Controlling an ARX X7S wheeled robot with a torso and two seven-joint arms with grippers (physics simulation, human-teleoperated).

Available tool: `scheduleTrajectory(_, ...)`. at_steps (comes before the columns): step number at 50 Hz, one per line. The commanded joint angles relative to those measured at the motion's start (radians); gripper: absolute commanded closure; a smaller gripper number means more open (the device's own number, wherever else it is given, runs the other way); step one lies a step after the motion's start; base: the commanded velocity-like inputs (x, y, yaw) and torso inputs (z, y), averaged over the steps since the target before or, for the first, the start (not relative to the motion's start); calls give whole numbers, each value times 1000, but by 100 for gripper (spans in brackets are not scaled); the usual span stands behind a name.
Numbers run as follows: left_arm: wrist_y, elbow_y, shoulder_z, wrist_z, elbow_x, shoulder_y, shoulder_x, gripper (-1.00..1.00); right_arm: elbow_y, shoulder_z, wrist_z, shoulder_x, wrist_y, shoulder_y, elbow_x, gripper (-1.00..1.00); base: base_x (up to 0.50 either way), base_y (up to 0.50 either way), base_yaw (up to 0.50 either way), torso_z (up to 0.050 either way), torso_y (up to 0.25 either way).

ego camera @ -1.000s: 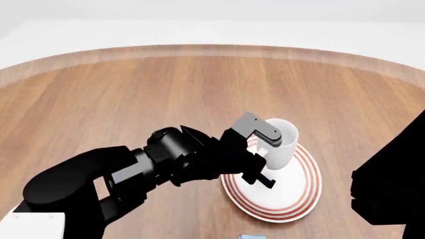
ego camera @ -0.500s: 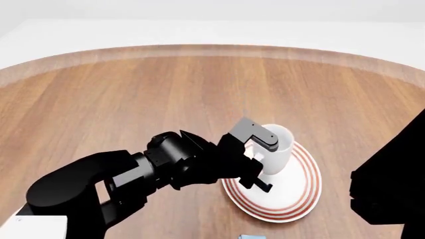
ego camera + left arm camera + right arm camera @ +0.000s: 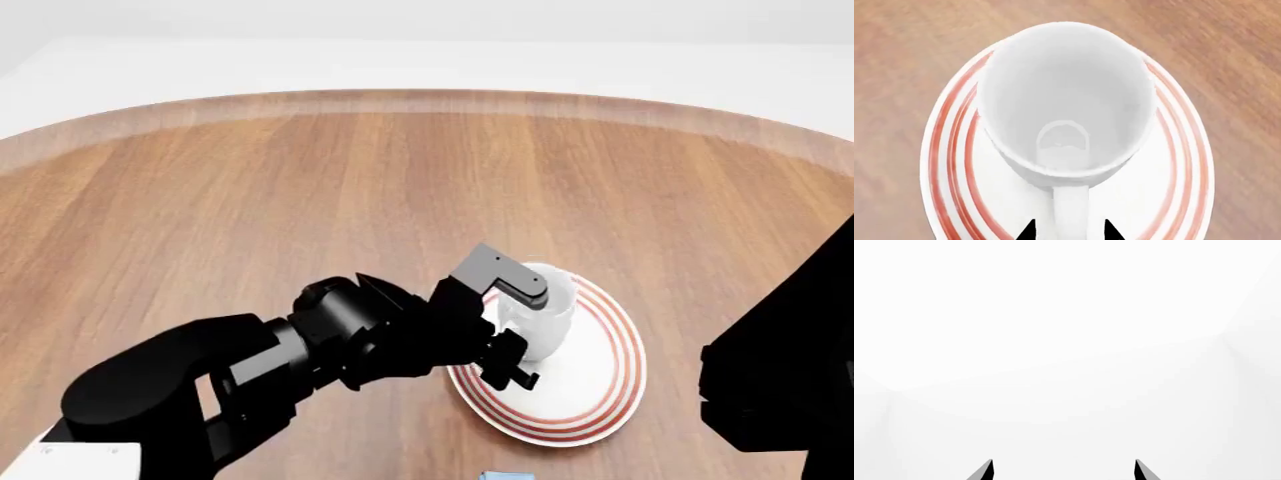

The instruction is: Pick up the white mug and put it on the plate, and put the chocolate pudding to the right of the plate.

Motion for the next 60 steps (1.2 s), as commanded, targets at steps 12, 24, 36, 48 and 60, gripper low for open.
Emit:
scheduleTrajectory(12,4,-13,-31,2,13,14,21,-100,9,18,-20,-15,-10,-2,-20,-100,0,0,0,0,0)
scheduleTrajectory(24,17,31,-32,-29,32,18,21,-100,10,5,-18,-16,-4,2,-34,-100,0,0,0,0,0)
scheduleTrajectory(36,-15,211,-64,-153,1,-11,-79,-100,13,-5,-20,-16,-6,0,-47,-100,0,0,0,0,0)
scheduleTrajectory(48,-28,435,-81,-295,-18,-28,-176,-100,9,-8,-18,-13,-4,-3,-53,-100,0,0,0,0,0)
scheduleTrajectory(60,-29,634,-90,-382,-22,-35,-243,-100,12,-16,-19,-14,-8,-4,-58,-100,0,0,0,0,0)
